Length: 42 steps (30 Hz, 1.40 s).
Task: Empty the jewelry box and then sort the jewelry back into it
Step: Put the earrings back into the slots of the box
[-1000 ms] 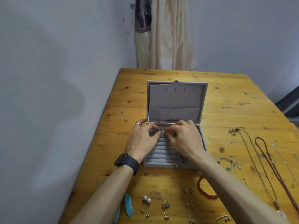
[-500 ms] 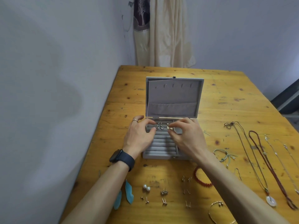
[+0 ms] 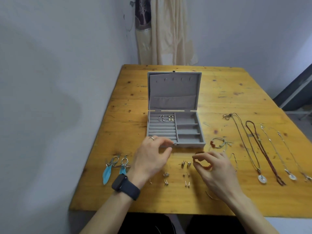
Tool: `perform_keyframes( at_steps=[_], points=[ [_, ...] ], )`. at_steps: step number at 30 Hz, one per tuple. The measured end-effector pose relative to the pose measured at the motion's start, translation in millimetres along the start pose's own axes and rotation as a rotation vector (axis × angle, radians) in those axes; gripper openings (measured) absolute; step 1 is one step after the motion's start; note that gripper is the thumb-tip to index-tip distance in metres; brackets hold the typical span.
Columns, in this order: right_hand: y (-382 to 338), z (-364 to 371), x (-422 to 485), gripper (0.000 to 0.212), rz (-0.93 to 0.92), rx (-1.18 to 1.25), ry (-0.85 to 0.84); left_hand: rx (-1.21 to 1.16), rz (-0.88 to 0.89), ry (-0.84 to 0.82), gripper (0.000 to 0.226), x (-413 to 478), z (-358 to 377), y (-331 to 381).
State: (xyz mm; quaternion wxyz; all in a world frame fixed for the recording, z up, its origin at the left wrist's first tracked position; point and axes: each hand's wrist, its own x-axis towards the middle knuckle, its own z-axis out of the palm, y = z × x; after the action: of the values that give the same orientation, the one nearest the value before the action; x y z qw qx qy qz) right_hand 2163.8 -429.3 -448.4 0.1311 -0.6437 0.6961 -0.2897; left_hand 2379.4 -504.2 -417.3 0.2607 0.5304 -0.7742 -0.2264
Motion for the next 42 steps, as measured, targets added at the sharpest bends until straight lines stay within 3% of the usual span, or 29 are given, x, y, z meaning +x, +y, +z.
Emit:
perform_keyframes(
  at_steps=[7,12,26,35,42],
  points=[
    [-1,3,-2,0.022,0.000,-0.080,-0.049,0.183,-0.003,-0.194,0.035,-8,25,21],
    [-5,4,0,0.028,-0.006,-0.109,-0.074,0.289,-0.027,-0.162,0.037,-8,34,23],
    [-8,8,3,0.025,0.022,-0.146,-0.093,0.282,-0.035,-0.165,0.024,-8,34,25],
    [-6,8,2,0.025,0.004,-0.151,-0.077,0.254,-0.020,-0.188,0.034,-8,36,30],
    [0,1,-2,0.009,0.035,0.034,0.054,0.240,-0.035,-0.176,0.027,-6,42,32]
  ],
)
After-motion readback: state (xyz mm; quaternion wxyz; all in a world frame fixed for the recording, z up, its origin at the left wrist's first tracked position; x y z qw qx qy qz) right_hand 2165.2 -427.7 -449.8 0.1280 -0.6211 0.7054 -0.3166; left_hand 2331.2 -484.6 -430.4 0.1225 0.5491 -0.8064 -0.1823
